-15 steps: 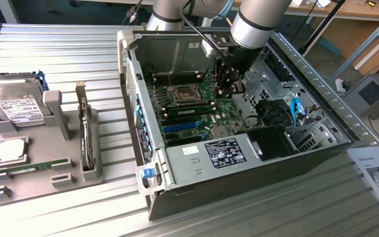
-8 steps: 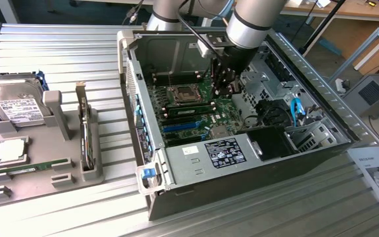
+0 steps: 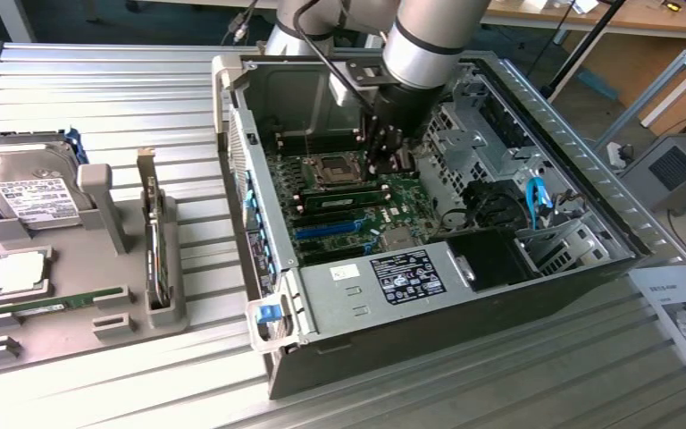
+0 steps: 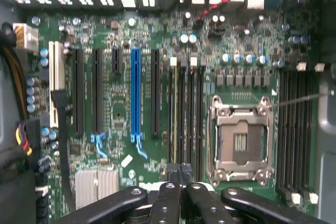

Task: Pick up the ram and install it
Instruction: 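Press down the ram until it locks into place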

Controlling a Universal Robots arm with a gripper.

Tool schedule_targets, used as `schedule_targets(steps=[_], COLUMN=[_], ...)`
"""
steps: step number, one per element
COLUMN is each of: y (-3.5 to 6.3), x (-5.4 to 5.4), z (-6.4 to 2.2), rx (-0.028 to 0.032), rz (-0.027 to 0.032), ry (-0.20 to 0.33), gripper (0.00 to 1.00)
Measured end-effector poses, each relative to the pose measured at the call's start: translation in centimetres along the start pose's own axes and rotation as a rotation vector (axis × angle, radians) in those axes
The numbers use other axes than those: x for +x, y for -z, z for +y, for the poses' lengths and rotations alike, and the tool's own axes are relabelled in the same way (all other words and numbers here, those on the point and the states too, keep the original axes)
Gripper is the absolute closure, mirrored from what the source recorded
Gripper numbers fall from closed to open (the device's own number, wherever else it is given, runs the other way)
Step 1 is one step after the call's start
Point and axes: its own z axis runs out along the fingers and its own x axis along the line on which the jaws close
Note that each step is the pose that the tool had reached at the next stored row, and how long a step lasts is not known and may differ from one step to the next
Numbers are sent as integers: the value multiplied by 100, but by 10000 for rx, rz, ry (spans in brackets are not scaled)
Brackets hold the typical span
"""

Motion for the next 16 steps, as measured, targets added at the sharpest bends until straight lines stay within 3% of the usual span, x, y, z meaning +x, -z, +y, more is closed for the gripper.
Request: schedule_targets(steps=[8, 16], y=[1, 1], x=[-1, 0], z=[209, 279], rx=[30, 38], rz=[0, 1], ry=[2, 2], gripper=[89, 89])
